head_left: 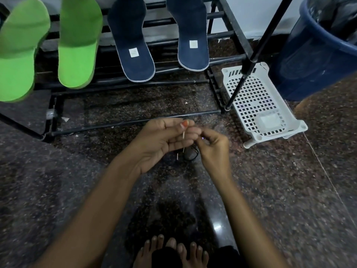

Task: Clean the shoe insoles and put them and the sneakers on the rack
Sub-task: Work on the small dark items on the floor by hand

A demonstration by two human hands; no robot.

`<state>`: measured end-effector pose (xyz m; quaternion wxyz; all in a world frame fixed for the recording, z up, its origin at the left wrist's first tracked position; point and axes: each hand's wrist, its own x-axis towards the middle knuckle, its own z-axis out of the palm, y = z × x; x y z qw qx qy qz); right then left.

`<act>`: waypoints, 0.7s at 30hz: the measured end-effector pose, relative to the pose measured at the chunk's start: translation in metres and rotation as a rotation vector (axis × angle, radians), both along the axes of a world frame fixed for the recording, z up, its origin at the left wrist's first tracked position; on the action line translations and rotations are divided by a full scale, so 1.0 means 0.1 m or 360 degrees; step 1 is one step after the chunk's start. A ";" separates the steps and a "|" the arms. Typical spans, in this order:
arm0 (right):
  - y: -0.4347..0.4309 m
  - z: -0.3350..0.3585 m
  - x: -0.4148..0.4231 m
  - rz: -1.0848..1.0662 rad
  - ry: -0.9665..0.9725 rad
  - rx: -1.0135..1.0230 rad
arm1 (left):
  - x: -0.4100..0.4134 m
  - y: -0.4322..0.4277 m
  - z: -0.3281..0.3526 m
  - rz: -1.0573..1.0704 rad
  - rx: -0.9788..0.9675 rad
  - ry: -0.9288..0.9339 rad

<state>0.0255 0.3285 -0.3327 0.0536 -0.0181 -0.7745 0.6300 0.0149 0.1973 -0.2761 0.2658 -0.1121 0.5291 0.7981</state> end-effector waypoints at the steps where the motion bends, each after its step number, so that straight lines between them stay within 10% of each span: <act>1: -0.05 -0.04 0.02 0.0008 0.0010 0.0025 | -0.01 0.01 -0.01 0.0071 0.0040 0.0004; 10: -0.20 -0.14 0.10 0.0120 0.0256 0.0542 | -0.12 0.06 -0.23 0.0504 0.0102 0.0111; 21: -0.07 -0.02 0.06 0.0082 0.0455 0.0652 | -0.03 -0.03 -0.28 -0.0109 -0.0858 0.0482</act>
